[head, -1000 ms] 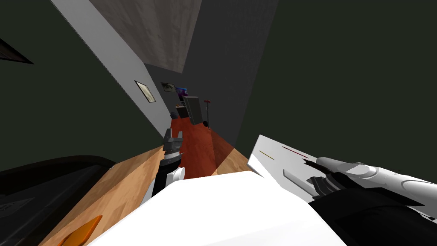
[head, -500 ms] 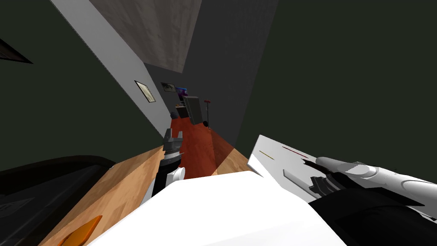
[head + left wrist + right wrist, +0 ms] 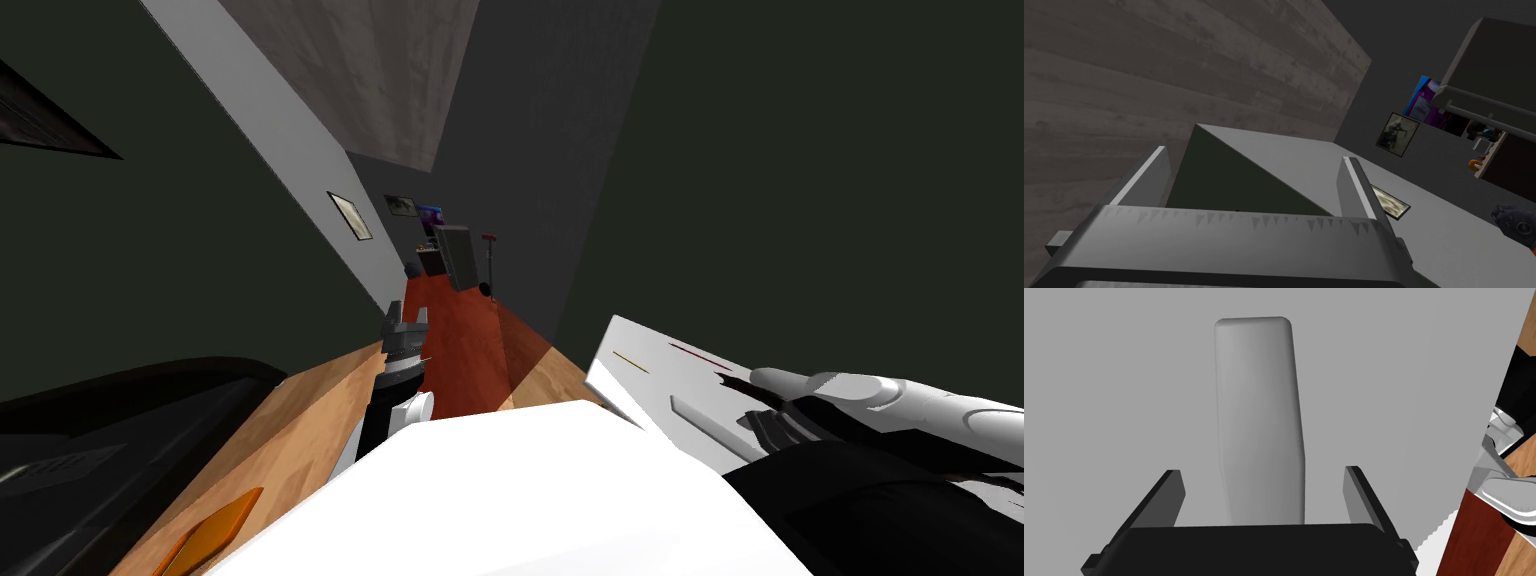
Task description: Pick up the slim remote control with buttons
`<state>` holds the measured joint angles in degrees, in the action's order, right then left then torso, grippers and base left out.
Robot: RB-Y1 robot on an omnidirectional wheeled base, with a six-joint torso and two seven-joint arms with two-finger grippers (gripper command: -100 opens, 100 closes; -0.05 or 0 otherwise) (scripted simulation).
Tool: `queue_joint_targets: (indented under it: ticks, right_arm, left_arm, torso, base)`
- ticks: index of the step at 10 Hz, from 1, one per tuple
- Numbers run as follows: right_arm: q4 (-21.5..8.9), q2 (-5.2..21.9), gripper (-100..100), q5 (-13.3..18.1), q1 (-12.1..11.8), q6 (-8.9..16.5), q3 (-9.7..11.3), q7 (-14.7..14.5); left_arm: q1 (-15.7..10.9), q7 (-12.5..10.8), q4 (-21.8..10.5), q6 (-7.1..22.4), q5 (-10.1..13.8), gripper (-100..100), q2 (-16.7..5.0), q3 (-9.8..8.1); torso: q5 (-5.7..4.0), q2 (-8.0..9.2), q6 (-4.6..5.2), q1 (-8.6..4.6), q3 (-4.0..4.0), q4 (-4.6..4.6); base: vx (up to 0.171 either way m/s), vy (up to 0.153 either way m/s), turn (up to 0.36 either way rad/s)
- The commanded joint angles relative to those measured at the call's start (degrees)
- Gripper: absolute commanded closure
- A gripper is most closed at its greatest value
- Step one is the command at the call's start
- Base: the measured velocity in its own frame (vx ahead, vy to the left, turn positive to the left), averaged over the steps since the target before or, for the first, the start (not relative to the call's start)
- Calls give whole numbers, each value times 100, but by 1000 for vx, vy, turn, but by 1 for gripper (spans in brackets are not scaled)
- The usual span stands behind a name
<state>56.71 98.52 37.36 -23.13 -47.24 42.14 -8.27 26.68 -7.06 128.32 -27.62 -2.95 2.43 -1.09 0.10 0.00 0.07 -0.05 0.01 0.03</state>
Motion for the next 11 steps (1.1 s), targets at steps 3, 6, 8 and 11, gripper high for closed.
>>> queue_joint_targets:
  ticks: [3,6,8,11]
  right_arm:
    - [42,138,-100,58,-176,-385,3,306]
    - [47,80,-100,128,-270,-690,18,533]
    - [50,50,-100,159,-302,-814,25,628]
    - [-11,73,-100,162,-222,-809,12,658]
  left_arm:
    - [0,0,0,0,0,0,-1,0]
    - [1,0,0,0,0,0,-1,-1]
    - [1,0,0,0,0,0,-1,-1]
    - [1,0,0,0,0,0,-1,-1]
  torso:
    - [-5,-25,-3,-21,-15,-6]
    - [-11,-17,0,-39,-10,-4]
    - [-12,-23,3,-43,-14,-6]
    - [-11,-23,2,-39,-14,-6]
  base:
    - [37,22,170]
    - [30,-13,114]
    - [42,-25,82]
    - [32,-4,2]
